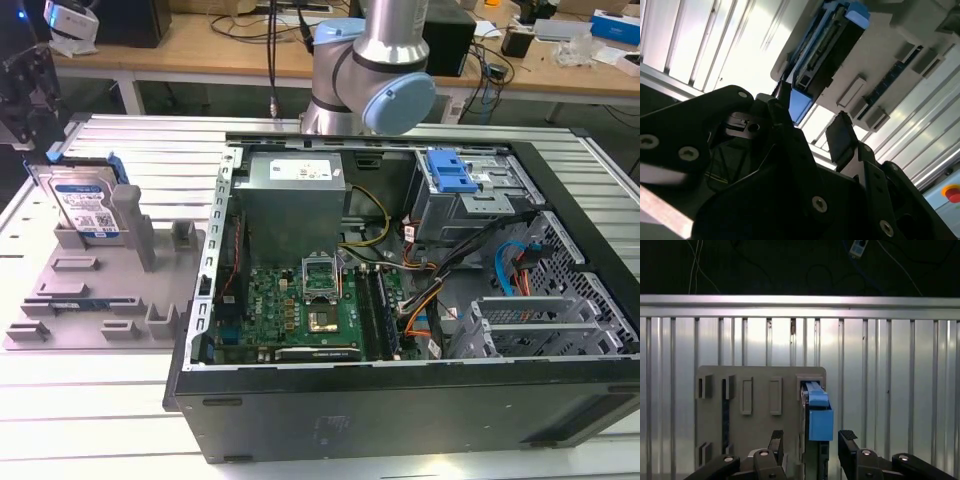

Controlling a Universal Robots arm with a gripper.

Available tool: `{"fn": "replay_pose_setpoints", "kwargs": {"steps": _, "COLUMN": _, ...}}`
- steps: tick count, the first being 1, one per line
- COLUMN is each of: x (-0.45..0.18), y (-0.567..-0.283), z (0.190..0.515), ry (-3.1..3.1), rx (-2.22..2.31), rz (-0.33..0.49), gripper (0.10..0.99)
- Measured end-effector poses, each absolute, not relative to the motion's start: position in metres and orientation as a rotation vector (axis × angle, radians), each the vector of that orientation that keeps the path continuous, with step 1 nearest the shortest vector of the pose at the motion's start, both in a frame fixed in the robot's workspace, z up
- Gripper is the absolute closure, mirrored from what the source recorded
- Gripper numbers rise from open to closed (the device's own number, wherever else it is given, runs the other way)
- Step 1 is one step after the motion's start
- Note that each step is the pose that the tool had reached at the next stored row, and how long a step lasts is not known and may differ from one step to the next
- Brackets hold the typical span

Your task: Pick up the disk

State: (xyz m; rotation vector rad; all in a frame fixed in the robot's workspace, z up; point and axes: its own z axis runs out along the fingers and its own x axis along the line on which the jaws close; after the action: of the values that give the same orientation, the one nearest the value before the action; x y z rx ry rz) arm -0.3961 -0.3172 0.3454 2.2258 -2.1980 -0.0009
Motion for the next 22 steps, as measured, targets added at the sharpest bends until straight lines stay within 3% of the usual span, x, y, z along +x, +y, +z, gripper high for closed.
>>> {"fn": "replay_pose_setpoints", "kwargs": {"steps": 22, "x": -0.403, "y": -0.314, "z": 0.321, "ry": -2.179, "rx": 2.239, "rz": 0.005, "gripper": 0.529}}
